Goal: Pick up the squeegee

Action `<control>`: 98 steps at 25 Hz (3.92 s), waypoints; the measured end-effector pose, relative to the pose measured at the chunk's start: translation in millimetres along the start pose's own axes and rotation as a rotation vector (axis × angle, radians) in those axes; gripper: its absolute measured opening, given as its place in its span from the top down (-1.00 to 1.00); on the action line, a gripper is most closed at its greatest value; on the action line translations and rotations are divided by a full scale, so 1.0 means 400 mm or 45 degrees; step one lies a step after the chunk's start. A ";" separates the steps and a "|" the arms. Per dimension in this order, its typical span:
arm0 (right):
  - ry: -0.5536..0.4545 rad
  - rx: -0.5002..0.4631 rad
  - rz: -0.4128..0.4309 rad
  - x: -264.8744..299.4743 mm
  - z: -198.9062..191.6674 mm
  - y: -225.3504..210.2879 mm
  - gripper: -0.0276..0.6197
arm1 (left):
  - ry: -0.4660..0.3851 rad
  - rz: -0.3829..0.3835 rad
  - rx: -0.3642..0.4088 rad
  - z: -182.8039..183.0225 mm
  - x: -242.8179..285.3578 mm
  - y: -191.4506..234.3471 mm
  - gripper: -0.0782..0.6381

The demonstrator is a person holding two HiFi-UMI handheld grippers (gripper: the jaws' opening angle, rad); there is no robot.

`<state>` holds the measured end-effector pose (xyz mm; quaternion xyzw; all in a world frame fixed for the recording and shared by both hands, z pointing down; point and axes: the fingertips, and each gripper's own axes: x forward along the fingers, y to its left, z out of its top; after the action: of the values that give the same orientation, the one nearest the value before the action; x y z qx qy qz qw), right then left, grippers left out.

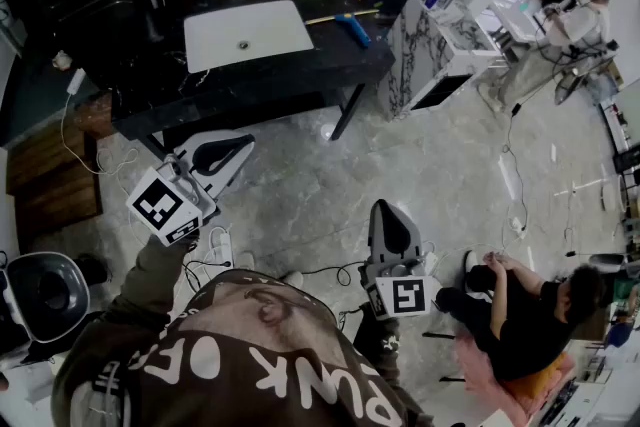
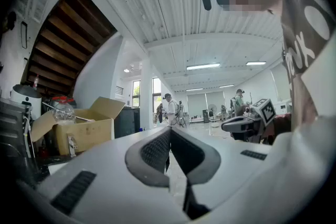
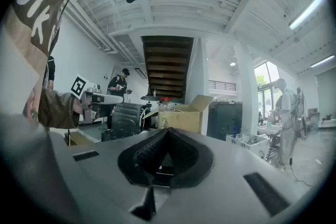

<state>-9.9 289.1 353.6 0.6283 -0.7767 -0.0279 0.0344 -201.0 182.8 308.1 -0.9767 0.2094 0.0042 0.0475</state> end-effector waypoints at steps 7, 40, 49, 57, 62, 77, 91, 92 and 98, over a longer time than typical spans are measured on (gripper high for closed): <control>0.045 -0.014 0.012 0.005 -0.019 -0.003 0.89 | 0.002 0.001 0.000 0.000 0.004 0.012 0.77; 0.090 0.025 0.144 0.054 -0.047 0.025 -0.92 | 0.021 -0.005 -0.008 -0.008 0.026 0.022 0.77; 0.063 0.025 0.151 0.029 -0.045 0.003 -0.92 | 0.024 -0.009 0.001 -0.004 0.044 -0.009 0.77; 0.052 0.028 0.155 -0.019 -0.043 -0.036 -0.92 | 0.033 0.005 0.018 0.010 0.068 -0.072 0.77; 0.014 0.031 0.201 -0.068 -0.044 -0.057 -0.92 | 0.041 0.027 0.027 0.007 0.081 -0.143 0.77; -0.021 0.007 0.243 -0.093 -0.073 -0.138 -0.92 | 0.062 0.027 0.063 -0.016 0.159 -0.222 0.77; 0.055 -0.003 0.192 0.326 -0.116 -0.321 -0.92 | 0.029 0.013 -0.017 -0.101 0.426 0.160 0.77; 0.064 -0.001 0.188 0.363 -0.117 -0.337 -0.92 | 0.032 0.011 -0.023 -0.106 0.450 0.195 0.77; 0.097 0.065 0.140 0.555 -0.117 -0.432 -0.92 | 0.064 -0.015 -0.062 -0.138 0.587 0.368 0.77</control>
<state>116.1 35.9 389.2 0.5861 -0.8085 0.0178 0.0495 -47.7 -52.0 343.0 -0.9785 0.2046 -0.0155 0.0183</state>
